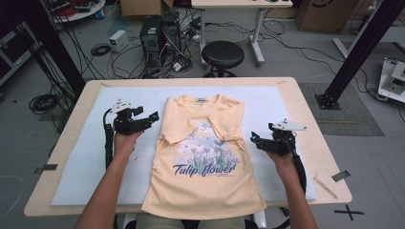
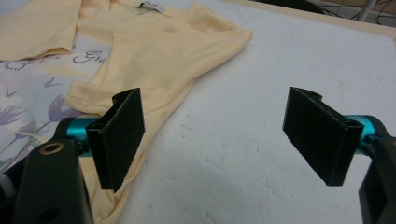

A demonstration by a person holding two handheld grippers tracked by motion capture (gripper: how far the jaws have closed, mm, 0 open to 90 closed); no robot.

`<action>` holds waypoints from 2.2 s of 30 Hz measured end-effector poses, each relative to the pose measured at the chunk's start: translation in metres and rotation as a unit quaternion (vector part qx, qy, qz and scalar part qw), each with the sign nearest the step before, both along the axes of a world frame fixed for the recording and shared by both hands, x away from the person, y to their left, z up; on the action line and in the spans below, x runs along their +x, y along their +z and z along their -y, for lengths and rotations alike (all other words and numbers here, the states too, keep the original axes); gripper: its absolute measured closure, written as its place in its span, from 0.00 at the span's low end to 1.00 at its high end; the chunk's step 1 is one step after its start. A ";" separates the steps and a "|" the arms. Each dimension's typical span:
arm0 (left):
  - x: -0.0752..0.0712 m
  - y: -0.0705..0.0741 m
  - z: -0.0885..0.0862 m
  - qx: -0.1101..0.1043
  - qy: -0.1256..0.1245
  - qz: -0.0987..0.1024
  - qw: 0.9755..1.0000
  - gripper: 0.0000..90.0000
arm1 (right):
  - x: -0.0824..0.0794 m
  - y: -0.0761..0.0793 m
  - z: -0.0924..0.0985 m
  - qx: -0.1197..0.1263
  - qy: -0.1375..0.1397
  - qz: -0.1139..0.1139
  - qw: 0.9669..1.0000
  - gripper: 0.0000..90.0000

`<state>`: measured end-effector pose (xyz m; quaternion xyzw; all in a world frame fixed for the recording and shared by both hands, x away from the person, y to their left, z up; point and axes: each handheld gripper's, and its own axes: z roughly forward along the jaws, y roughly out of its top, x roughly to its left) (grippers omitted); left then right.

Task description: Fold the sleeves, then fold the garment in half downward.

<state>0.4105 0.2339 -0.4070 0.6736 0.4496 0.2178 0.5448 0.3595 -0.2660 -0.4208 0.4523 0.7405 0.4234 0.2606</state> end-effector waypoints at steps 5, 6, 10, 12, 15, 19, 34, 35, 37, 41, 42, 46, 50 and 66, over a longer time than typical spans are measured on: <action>0.001 0.001 0.001 -0.006 -0.006 -0.001 1.000 0.24 | 0.000 0.002 0.001 0.003 -0.002 0.004 1.000 0.24; 0.002 0.001 0.002 -0.009 -0.006 -0.002 1.000 0.24 | 0.000 0.002 0.001 0.005 -0.002 0.004 1.000 0.24; 0.004 0.001 0.002 0.006 -0.004 0.006 1.000 0.24 | 0.000 0.002 0.001 0.005 -0.001 0.002 1.000 0.24; 0.008 0.005 0.003 0.016 -0.004 -0.004 1.000 0.24 | 0.001 0.002 0.002 0.004 0.000 0.006 1.000 0.24; 0.013 0.017 0.005 0.030 -0.006 0.005 1.000 0.24 | 0.000 0.001 0.001 0.007 0.000 0.000 1.000 0.24; 0.028 0.028 0.011 0.040 -0.005 -0.007 0.999 0.24 | 0.000 0.001 0.000 0.006 0.004 -0.002 1.000 0.24; 0.095 -0.005 0.047 0.083 0.019 -0.095 0.992 0.31 | -0.002 0.000 0.001 0.012 0.013 -0.004 1.000 0.24; 0.097 -0.009 0.047 0.088 0.025 -0.093 0.992 0.34 | -0.002 0.000 0.001 0.012 0.014 -0.005 1.000 0.24; 0.105 -0.015 0.046 0.103 0.032 -0.112 0.988 0.39 | -0.001 -0.001 0.001 0.012 0.015 -0.006 1.000 0.24; 0.115 -0.021 0.050 0.101 0.026 -0.132 0.986 0.42 | 0.000 -0.002 -0.001 0.012 0.017 -0.013 1.000 0.24; 0.117 -0.022 0.052 0.105 0.027 -0.131 0.985 0.44 | 0.002 -0.002 -0.001 0.008 0.019 -0.013 1.000 0.24; 0.121 -0.030 0.050 0.115 0.031 -0.134 0.984 0.60 | 0.007 -0.003 -0.004 0.005 0.020 -0.021 1.000 0.24; 0.123 -0.034 0.047 0.118 0.041 -0.144 0.982 0.74 | 0.017 -0.004 -0.010 0.000 0.022 -0.030 0.999 0.24; 0.122 -0.037 0.037 0.105 0.025 -0.140 0.984 0.96 | 0.127 -0.003 -0.036 -0.057 -0.039 -0.093 0.993 0.40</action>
